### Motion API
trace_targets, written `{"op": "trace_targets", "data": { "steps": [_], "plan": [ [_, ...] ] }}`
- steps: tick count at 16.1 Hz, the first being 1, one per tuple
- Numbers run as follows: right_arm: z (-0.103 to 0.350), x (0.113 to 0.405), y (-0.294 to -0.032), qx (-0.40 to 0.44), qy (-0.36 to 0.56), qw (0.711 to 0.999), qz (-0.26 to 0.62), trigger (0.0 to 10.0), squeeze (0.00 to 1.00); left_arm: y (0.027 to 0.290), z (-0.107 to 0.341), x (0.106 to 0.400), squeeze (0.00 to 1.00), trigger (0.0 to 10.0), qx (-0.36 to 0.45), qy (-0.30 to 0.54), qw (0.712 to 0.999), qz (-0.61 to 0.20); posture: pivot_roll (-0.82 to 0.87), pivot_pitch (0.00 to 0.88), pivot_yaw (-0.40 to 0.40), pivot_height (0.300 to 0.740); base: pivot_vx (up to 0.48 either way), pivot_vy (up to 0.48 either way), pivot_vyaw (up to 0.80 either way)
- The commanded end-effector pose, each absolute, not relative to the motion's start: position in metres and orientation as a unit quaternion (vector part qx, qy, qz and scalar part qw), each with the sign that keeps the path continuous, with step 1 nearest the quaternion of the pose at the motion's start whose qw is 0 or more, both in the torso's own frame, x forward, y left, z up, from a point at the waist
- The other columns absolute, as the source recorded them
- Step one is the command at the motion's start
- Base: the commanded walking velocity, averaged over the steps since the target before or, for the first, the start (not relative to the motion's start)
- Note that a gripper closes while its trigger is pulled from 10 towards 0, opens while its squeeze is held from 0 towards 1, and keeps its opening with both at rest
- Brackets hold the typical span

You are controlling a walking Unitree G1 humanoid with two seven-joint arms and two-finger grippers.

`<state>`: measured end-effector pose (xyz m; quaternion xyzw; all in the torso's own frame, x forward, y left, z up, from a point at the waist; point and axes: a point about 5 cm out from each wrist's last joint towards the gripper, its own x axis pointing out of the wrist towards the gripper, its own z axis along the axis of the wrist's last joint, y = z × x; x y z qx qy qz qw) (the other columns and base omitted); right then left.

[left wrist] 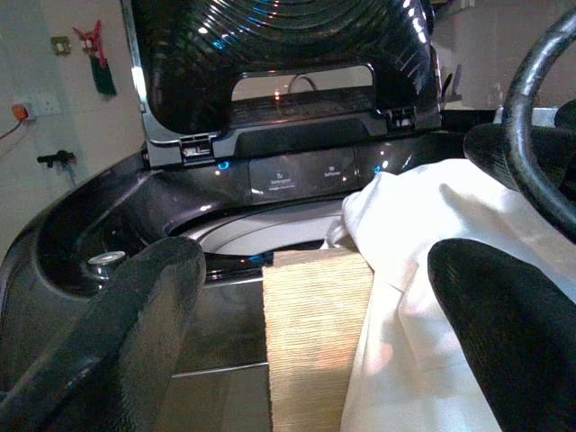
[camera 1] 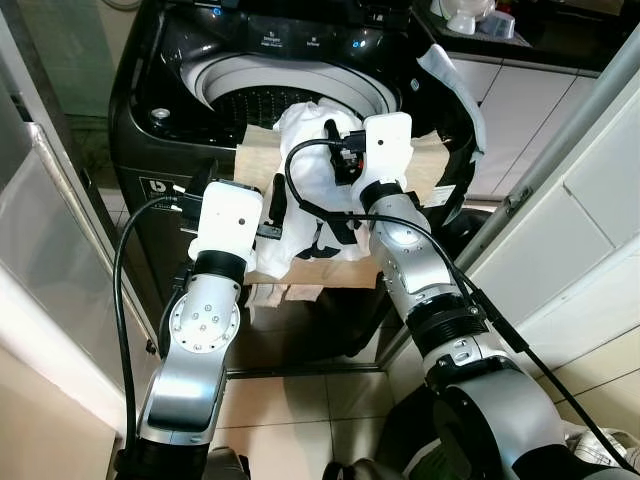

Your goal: Clothes washing

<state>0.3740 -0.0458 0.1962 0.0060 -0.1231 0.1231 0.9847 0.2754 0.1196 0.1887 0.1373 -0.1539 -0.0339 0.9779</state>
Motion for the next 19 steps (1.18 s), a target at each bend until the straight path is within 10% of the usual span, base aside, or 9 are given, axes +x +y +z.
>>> {"op": "trace_targets", "data": {
  "steps": [1,4,5,14,15,19],
  "plan": [
    [0.201,0.373,-0.053,0.014,-0.129,0.986,0.108,10.0,1.00,0.113,0.190,0.277,0.00,10.0,0.135,-0.157,0.977,-0.048,0.12,0.015,-0.127,0.740,0.000,0.000,0.00],
    [0.179,0.378,-0.059,0.001,-0.051,0.995,0.091,10.0,1.00,0.114,0.190,0.277,0.00,10.0,0.136,-0.157,0.977,-0.046,0.12,0.014,-0.128,0.740,0.000,0.000,0.00],
    [0.169,0.382,-0.065,-0.002,-0.020,0.997,0.079,10.0,0.00,0.115,0.190,0.277,0.00,10.0,0.136,-0.157,0.977,-0.047,0.12,0.015,-0.123,0.740,0.000,0.000,0.00],
    [0.145,0.388,-0.053,-0.021,0.078,0.990,0.117,10.0,0.00,0.112,0.189,0.276,0.00,10.0,0.135,-0.157,0.977,-0.052,0.13,0.010,-0.128,0.740,0.000,0.000,0.00],
    [0.142,0.388,-0.052,-0.014,0.094,0.989,0.117,0.0,0.00,0.112,0.189,0.275,0.00,10.0,0.135,-0.157,0.977,-0.051,0.14,0.012,-0.130,0.740,0.000,0.000,0.00],
    [0.143,0.389,-0.048,-0.034,0.112,0.984,0.134,0.0,0.00,0.112,0.188,0.272,0.00,10.0,0.136,-0.155,0.977,-0.047,0.15,0.031,-0.142,0.740,0.000,0.000,0.00]
  ]
}}
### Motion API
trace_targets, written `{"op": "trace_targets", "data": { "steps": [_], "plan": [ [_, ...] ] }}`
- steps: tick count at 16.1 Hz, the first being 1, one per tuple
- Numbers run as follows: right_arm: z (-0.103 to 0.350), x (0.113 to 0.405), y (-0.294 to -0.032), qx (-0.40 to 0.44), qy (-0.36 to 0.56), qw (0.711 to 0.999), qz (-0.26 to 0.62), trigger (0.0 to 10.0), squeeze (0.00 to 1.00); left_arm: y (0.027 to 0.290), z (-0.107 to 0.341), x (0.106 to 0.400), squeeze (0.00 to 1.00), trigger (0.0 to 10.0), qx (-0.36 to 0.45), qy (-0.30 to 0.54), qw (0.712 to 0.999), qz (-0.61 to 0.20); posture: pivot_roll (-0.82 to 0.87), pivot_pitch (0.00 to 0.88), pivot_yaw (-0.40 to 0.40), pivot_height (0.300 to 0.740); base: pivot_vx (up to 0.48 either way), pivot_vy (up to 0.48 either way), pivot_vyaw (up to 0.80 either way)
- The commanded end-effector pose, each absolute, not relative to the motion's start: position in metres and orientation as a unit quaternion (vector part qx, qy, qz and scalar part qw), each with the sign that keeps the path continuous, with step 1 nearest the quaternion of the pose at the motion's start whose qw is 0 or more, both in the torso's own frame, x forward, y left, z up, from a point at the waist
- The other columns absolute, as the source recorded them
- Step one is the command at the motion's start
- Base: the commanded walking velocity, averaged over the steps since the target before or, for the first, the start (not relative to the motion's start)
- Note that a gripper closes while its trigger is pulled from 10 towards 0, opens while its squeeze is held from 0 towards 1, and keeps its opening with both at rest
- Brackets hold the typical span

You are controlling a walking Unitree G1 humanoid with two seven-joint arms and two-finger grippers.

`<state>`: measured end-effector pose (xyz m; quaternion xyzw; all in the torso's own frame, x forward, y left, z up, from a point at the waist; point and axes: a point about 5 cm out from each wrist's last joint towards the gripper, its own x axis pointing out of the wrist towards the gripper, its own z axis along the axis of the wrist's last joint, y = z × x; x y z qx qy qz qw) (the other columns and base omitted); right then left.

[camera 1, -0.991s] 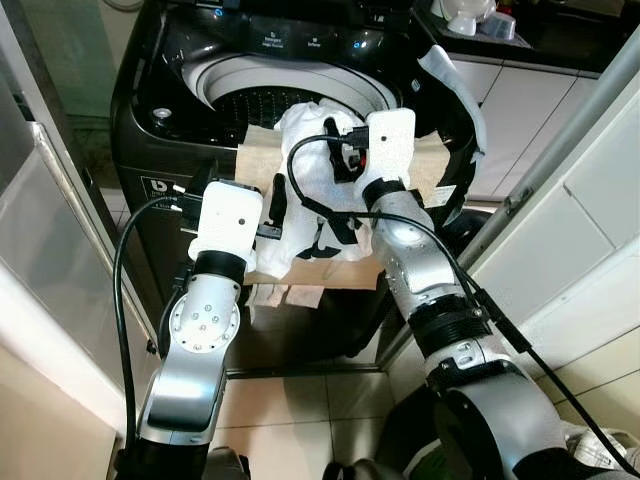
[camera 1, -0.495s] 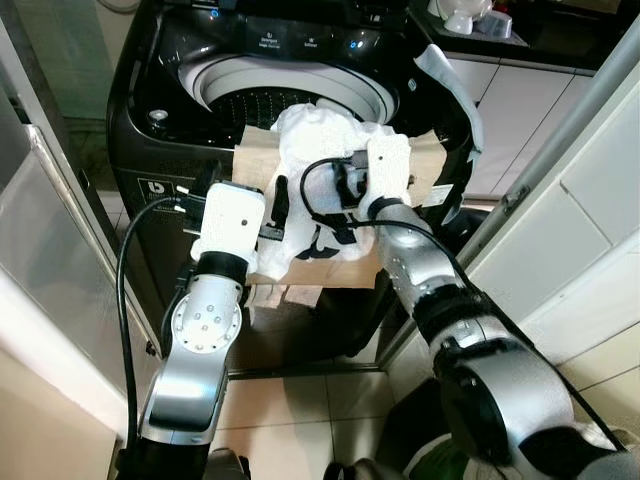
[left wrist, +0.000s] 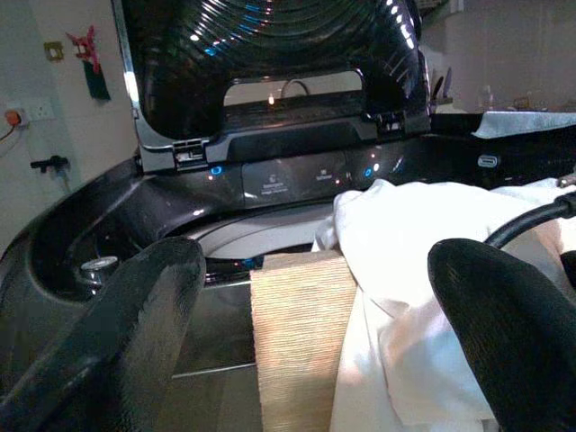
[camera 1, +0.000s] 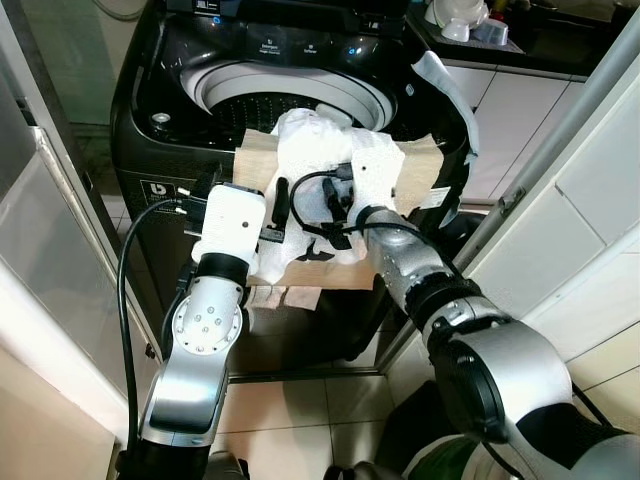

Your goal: Clothes washing

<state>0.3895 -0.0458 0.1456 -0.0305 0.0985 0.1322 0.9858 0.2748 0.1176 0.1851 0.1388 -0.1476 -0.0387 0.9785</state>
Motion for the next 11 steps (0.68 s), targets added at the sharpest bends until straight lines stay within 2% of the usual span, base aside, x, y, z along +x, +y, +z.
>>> {"op": "trace_targets", "data": {
  "steps": [1,8,10,11],
  "plan": [
    [0.154,0.394,-0.048,-0.048,0.095,0.985,0.133,0.0,0.00,0.112,0.188,0.271,0.00,10.0,0.136,-0.153,0.978,-0.045,0.15,0.037,-0.147,0.740,0.000,0.000,0.00],
    [0.203,0.408,-0.045,-0.094,0.024,0.985,0.141,0.0,0.00,0.111,0.186,0.267,0.00,10.0,0.134,-0.150,0.979,-0.039,0.17,0.052,-0.172,0.740,0.000,0.000,0.00],
    [0.226,0.413,-0.044,-0.109,-0.007,0.984,0.140,0.0,0.00,0.112,0.184,0.265,0.00,10.0,0.133,-0.147,0.980,-0.034,0.18,0.059,-0.184,0.740,0.000,0.000,0.00],
    [0.252,0.417,-0.043,-0.119,-0.040,0.983,0.133,0.0,0.00,0.112,0.183,0.262,0.00,10.0,0.133,-0.144,0.980,-0.032,0.19,0.065,-0.188,0.740,0.000,0.000,0.00]
  ]
}}
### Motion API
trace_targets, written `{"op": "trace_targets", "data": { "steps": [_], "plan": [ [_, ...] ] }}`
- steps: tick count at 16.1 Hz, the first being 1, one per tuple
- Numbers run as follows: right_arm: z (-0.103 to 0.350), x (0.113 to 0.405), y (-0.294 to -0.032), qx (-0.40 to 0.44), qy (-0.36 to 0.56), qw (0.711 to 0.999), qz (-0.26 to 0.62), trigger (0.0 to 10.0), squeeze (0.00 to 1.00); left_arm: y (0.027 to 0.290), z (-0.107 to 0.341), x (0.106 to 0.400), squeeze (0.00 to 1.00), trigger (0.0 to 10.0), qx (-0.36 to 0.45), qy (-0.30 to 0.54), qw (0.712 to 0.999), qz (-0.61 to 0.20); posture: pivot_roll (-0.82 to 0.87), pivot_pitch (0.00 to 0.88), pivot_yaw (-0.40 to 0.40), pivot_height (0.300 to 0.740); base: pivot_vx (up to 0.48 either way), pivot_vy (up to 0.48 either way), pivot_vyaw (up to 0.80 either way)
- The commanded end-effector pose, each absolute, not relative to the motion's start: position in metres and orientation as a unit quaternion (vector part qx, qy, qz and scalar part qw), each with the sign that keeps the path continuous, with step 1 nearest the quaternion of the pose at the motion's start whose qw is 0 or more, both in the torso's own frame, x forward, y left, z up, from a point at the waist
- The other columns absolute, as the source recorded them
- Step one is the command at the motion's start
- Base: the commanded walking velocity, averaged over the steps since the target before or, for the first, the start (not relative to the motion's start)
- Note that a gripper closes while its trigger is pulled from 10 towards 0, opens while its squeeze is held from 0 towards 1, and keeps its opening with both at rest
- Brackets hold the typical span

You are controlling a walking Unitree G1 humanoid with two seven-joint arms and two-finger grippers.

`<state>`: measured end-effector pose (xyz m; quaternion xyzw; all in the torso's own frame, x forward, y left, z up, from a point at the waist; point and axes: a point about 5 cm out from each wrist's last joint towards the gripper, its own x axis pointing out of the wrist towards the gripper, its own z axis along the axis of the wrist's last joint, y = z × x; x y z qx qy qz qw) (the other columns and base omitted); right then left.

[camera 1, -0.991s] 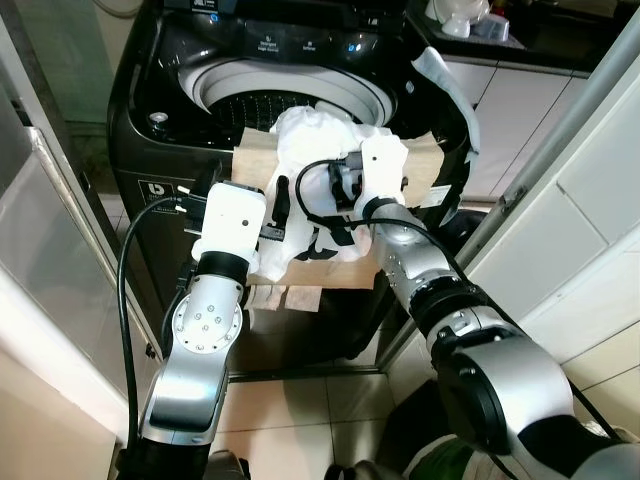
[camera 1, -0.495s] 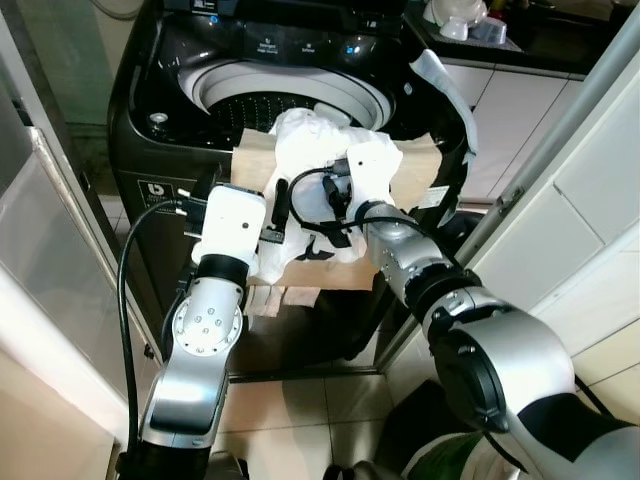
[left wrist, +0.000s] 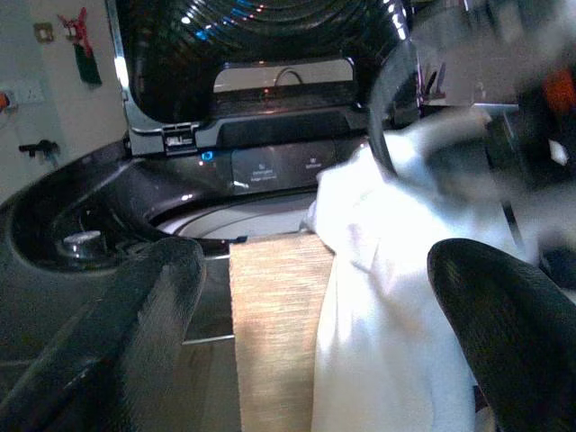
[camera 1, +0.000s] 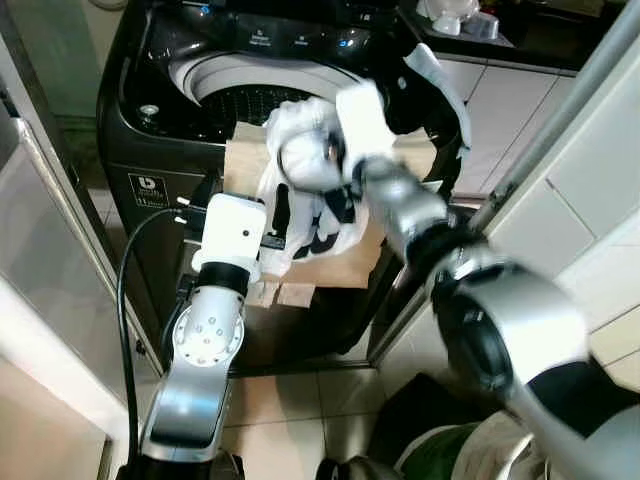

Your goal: Clothes washing

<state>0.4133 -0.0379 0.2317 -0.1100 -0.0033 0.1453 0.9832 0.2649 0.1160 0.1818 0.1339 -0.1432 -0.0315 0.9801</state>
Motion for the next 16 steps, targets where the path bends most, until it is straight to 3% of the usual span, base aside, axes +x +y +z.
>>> {"op": "trace_targets", "data": {
  "steps": [1,4,6,7,8,9,12,13,16],
  "plan": [
    [0.258,0.418,-0.043,-0.124,-0.048,0.982,0.133,0.0,0.00,0.112,0.183,0.261,0.00,10.0,0.133,-0.143,0.980,-0.032,0.19,0.067,-0.189,0.740,0.000,0.000,0.00],
    [0.335,0.420,-0.049,-0.140,-0.147,0.975,0.089,0.0,0.00,0.112,0.179,0.255,0.00,10.0,0.135,-0.133,0.981,-0.026,0.22,0.096,-0.213,0.740,0.000,0.000,0.00],
    [0.352,0.418,-0.053,-0.150,-0.180,0.970,0.066,0.0,0.00,0.112,0.178,0.252,0.00,10.0,0.135,-0.131,0.982,-0.023,0.24,0.106,-0.224,0.740,0.000,0.000,0.00],
    [0.361,0.418,-0.056,-0.199,-0.197,0.959,0.045,0.0,0.00,0.113,0.178,0.250,0.00,10.0,0.136,-0.129,0.982,-0.020,0.24,0.108,-0.226,0.740,0.000,0.000,0.00],
    [0.360,0.418,-0.057,-0.206,-0.196,0.958,0.042,2.4,0.00,0.113,0.177,0.249,0.00,10.0,0.136,-0.127,0.982,-0.018,0.24,0.110,-0.229,0.740,0.000,0.000,0.00],
    [0.353,0.419,-0.058,-0.182,-0.182,0.965,0.049,10.0,0.00,0.114,0.178,0.249,0.00,10.0,0.136,-0.127,0.982,-0.014,0.24,0.109,-0.226,0.740,0.000,0.000,0.00],
    [0.329,0.420,-0.056,-0.158,-0.169,0.971,0.056,10.0,0.00,0.115,0.179,0.250,0.00,10.0,0.136,-0.127,0.982,-0.009,0.23,0.105,-0.228,0.740,0.000,0.000,0.00],
    [0.303,0.419,-0.059,-0.127,-0.170,0.975,0.058,10.0,1.00,0.115,0.178,0.252,0.00,10.0,0.135,-0.128,0.982,-0.012,0.20,0.088,-0.207,0.740,0.000,0.000,0.00],
    [0.244,0.402,-0.079,-0.081,-0.225,0.970,0.042,10.0,1.00,0.110,0.181,0.265,0.00,10.0,0.133,-0.137,0.981,-0.040,0.13,0.052,-0.158,0.740,0.000,0.000,0.00]
  ]
}}
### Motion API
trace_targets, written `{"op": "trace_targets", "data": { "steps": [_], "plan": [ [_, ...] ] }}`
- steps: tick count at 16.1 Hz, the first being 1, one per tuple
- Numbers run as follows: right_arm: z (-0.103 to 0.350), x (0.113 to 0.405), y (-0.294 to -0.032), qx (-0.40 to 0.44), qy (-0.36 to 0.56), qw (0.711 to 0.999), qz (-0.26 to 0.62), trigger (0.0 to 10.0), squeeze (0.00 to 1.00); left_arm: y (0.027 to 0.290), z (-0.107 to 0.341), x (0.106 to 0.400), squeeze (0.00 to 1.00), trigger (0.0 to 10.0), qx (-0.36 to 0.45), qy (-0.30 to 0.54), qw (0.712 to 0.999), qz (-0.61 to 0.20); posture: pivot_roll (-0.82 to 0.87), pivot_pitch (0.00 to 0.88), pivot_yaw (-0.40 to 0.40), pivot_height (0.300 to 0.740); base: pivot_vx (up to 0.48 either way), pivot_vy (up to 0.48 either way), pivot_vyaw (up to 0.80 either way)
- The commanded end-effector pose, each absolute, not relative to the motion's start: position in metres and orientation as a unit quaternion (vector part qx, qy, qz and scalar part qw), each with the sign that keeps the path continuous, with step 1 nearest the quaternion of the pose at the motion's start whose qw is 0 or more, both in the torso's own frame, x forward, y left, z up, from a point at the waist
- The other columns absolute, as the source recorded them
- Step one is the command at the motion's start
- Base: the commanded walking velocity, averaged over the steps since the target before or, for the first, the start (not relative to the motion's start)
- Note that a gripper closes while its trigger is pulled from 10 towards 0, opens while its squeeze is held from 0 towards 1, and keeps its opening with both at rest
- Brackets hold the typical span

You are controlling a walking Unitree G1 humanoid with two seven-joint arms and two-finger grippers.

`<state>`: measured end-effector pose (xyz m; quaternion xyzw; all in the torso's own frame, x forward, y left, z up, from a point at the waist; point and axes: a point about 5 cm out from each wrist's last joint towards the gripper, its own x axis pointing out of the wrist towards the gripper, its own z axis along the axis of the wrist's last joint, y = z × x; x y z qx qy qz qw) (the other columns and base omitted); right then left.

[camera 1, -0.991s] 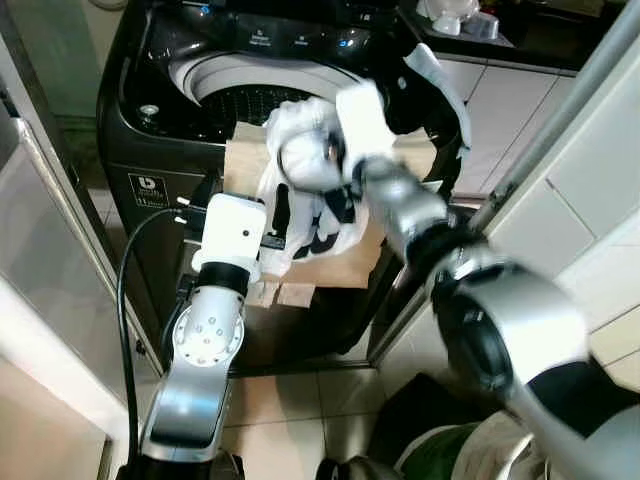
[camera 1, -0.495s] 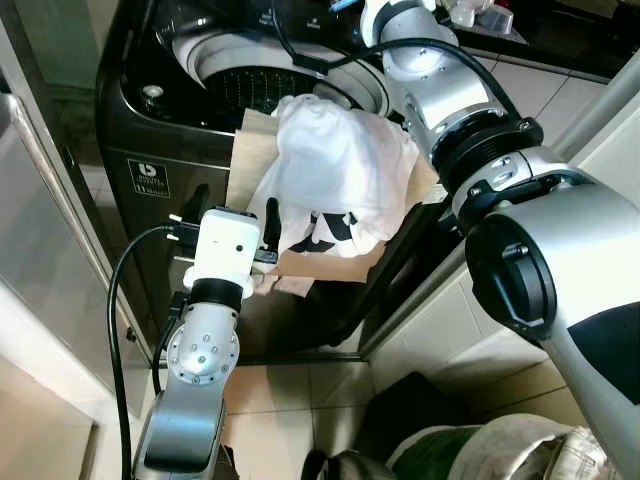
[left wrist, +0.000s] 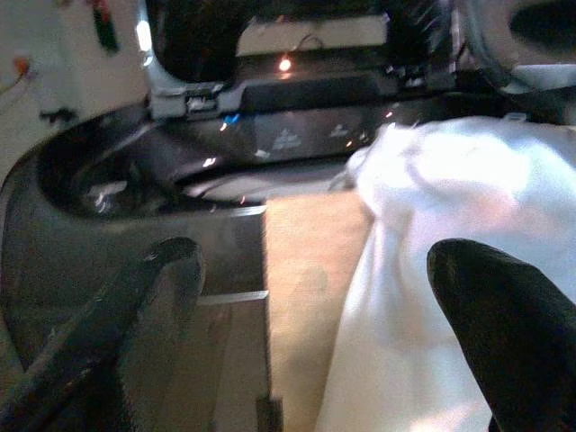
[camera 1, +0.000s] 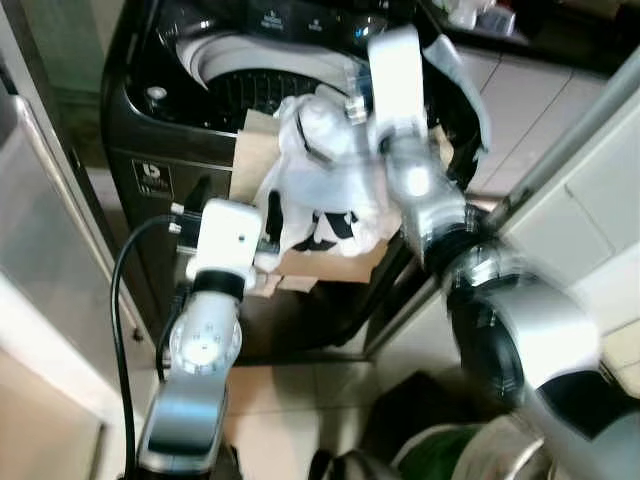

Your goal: Clothes washing

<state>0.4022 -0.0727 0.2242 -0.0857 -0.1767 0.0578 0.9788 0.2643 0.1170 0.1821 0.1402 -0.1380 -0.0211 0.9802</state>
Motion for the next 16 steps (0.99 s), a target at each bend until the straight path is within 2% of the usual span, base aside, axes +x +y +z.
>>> {"op": "trace_targets", "data": {
  "steps": [1,4,6,8,9,10,14,16],
  "plan": [
    [0.236,0.392,-0.084,-0.068,-0.260,0.962,0.039,10.0,1.00,0.107,0.182,0.269,0.00,10.0,0.134,-0.142,0.979,-0.053,0.10,0.038,-0.133,0.740,0.000,0.000,0.00],
    [0.238,0.350,-0.092,-0.053,-0.354,0.932,0.063,10.0,1.00,0.100,0.184,0.278,0.00,10.0,0.132,-0.151,0.977,-0.079,0.04,0.007,-0.089,0.740,0.000,0.000,0.00],
    [0.237,0.330,-0.095,-0.052,-0.374,0.922,0.083,10.0,1.00,0.095,0.185,0.285,0.00,10.0,0.129,-0.155,0.975,-0.095,0.00,0.000,-0.067,0.740,0.000,0.000,0.00],
    [0.211,0.328,-0.097,-0.046,-0.316,0.941,0.113,10.0,1.00,0.092,0.185,0.290,0.00,10.0,0.127,-0.159,0.974,-0.104,-0.01,0.000,-0.056,0.740,0.000,0.000,0.00],
    [0.164,0.327,-0.102,-0.052,-0.214,0.965,0.142,10.0,1.00,0.092,0.183,0.294,0.00,10.0,0.127,-0.159,0.973,-0.107,-0.02,0.000,-0.054,0.740,0.000,0.000,0.00],
    [0.149,0.325,-0.107,-0.050,-0.181,0.972,0.144,10.0,1.00,0.093,0.182,0.296,0.00,10.0,0.127,-0.159,0.973,-0.106,-0.02,0.000,-0.055,0.740,0.000,0.000,0.00],
    [0.130,0.315,-0.106,-0.056,-0.146,0.973,0.173,10.0,1.00,0.100,0.184,0.298,0.00,10.0,0.129,-0.172,0.973,-0.090,0.00,0.000,-0.064,0.740,0.000,0.000,0.00],
    [0.122,0.322,-0.107,-0.058,-0.124,0.976,0.169,10.0,1.00,0.115,0.188,0.298,0.00,10.0,0.146,-0.183,0.971,-0.058,0.01,0.000,-0.066,0.740,0.000,0.000,0.00]
  ]
}}
